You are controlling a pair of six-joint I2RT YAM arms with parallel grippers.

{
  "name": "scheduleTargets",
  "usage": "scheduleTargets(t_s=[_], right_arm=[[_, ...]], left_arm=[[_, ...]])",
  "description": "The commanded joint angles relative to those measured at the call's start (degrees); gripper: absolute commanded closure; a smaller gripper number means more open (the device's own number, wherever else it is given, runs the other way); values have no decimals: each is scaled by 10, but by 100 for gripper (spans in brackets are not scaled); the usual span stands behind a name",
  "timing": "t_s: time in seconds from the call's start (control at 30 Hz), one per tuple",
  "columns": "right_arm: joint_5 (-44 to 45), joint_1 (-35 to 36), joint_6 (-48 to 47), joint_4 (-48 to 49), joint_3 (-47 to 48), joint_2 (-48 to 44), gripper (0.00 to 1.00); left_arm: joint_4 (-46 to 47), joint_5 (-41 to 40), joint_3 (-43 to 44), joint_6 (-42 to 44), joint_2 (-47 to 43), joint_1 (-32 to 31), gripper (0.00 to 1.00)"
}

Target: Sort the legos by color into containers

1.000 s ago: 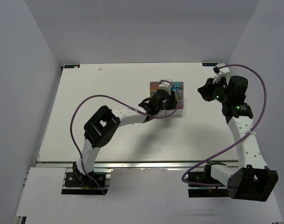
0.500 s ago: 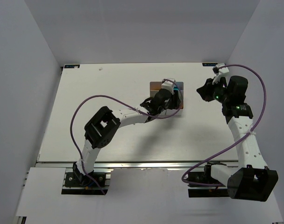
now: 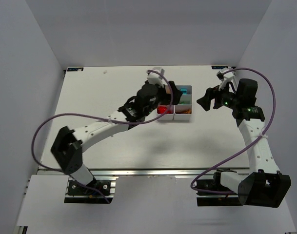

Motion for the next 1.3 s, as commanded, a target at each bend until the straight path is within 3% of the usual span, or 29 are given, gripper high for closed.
scheduleTargets(t_s=[0.0,0.43,0.9,1.27], right_arm=[[-31,-4,-25,-29,40,12,11],[35,-4,-9,-118,103,47,10],[143,-4,52,-110,101,35,11],[143,-4,72,-75,76,27,11]], left_arm=[[-48,-14,-62,-16,-88,23,2],[-189,-35,-144,-7,-300,89,2],[-223,-51,-168,-22,-354,101,2],[-245,-61,-162,-21,-362,101,2]])
